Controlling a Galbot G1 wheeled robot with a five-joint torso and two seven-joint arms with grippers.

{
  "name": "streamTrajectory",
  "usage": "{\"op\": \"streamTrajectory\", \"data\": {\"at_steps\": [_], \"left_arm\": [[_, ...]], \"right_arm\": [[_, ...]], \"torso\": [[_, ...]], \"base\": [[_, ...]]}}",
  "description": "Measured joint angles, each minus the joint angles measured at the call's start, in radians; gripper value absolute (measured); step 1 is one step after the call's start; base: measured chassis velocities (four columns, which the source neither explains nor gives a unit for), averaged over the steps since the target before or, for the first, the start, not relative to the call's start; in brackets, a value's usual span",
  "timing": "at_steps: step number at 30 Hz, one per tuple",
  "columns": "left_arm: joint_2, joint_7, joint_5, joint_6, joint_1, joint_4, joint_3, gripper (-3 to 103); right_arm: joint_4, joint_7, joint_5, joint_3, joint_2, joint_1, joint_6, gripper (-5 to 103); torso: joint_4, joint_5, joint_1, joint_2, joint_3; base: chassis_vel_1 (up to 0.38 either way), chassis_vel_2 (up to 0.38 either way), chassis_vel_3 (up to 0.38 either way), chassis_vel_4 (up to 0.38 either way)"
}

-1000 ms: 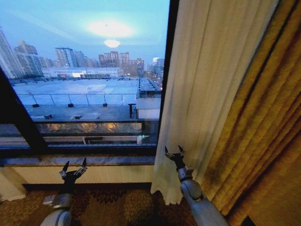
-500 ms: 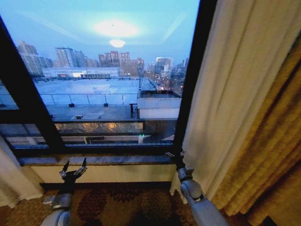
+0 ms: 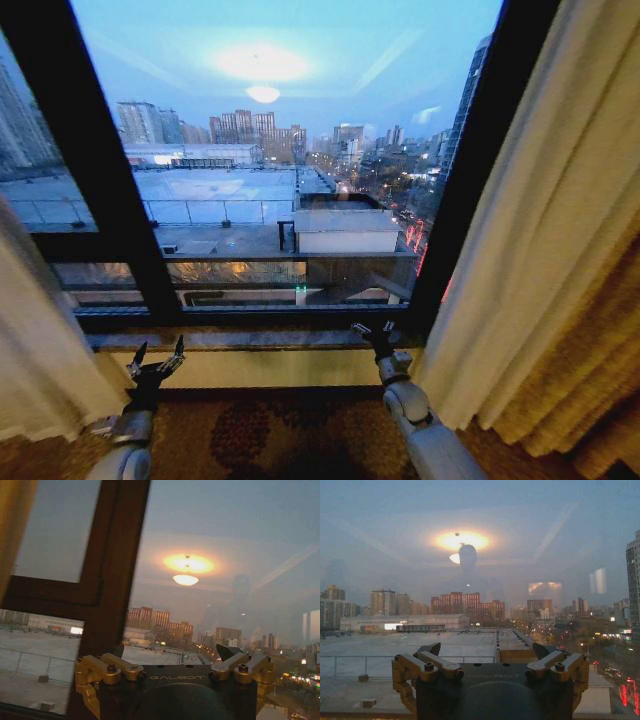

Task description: Open the curtains by pulling them apart, changing their state from closed to fully open.

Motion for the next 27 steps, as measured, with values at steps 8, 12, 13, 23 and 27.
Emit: {"op": "streamTrajectory", "data": {"at_steps": [8,12,13,23,27], "left_arm": [[0.0,0.0,0.0,0.0,0.0,0.0,0.0,100],[0.0,0.0,0.0,0.0,0.0,0.0,0.0,100],[0.0,0.0,0.0,0.0,0.0,0.0,0.0,100],[0.0,0.0,0.0,0.0,0.0,0.0,0.0,100],[0.0,0.0,0.0,0.0,0.0,0.0,0.0,100]], "right_arm": [[0.0,0.0,0.0,0.0,0.0,0.0,0.0,100],[0.0,0.0,0.0,0.0,0.0,0.0,0.0,100],[0.0,0.0,0.0,0.0,0.0,0.0,0.0,100],[0.0,0.0,0.0,0.0,0.0,0.0,0.0,100],[0.0,0.0,0.0,0.0,0.0,0.0,0.0,100]], "torso": [[-0.0001,-0.0001,0.0,0.0,0.0],[-0.0001,0.0003,0.0,0.0,0.0],[-0.0002,0.0,0.0,0.0,0.0],[-0.0001,-0.0003,0.0,0.0,0.0],[-0.0001,0.0004,0.0,0.0,0.0]], "base": [[0.347,0.36,-0.339,-0.373],[0.369,0.364,-0.351,-0.351],[0.344,0.355,-0.334,-0.347],[0.357,0.35,-0.364,-0.339],[0.376,0.37,-0.368,-0.361]]}}
